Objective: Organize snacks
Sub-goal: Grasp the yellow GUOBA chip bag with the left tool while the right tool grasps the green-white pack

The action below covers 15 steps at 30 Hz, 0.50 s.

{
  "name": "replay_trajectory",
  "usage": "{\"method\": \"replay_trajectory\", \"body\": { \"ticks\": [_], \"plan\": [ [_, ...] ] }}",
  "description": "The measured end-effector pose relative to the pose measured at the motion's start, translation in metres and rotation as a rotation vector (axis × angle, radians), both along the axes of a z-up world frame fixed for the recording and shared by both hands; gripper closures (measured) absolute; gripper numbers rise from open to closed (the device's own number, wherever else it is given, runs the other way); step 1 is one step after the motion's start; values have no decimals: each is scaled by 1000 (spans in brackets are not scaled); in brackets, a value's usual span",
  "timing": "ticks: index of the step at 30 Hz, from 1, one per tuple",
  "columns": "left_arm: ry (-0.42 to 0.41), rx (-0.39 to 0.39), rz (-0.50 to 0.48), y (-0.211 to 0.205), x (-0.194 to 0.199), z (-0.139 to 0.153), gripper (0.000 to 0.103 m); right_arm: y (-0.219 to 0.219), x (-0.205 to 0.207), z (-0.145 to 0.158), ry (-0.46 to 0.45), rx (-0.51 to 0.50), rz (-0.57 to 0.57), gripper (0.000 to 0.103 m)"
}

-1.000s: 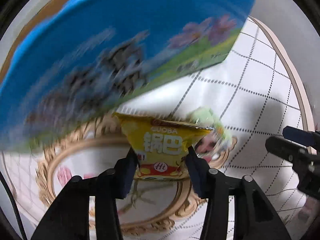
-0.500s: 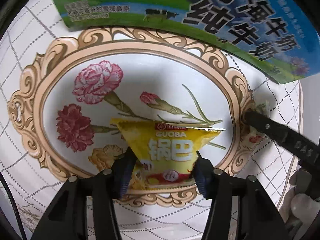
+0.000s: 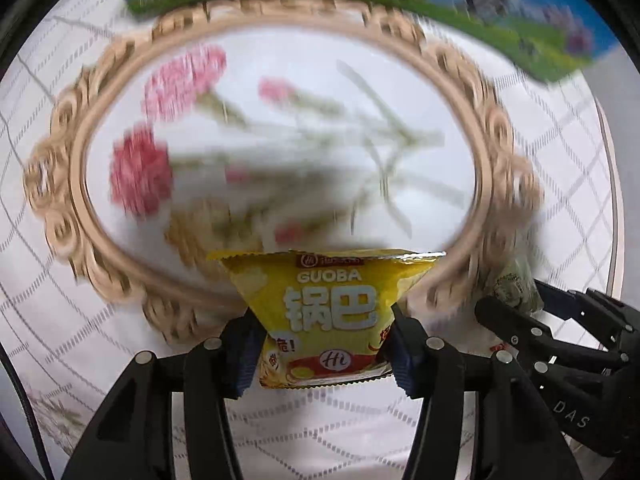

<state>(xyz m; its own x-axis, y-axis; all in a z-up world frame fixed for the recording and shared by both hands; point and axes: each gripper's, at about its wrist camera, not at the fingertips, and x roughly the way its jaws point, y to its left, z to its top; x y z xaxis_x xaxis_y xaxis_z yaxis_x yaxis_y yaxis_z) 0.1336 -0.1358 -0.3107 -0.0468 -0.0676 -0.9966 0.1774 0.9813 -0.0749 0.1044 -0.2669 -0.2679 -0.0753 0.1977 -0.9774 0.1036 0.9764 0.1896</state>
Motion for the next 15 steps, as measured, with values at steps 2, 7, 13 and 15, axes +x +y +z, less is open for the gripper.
{"method": "replay_trajectory", "body": {
  "ticks": [2,7,13,15],
  "plan": [
    [9,6,-9,-3,-11,-6,51,2,-9,-5,15,-1,2,48],
    [13,25,-30,-19,-18,-19,46,12,-14,-13,12,-31,-5,47],
    [8,30,-39,-31,-12,-24,44,6,-3,-6,28,-47,6,44],
    [3,33,-42,-29,-16,-25,44,17,-7,-8,30,-50,8,44]
  ]
}}
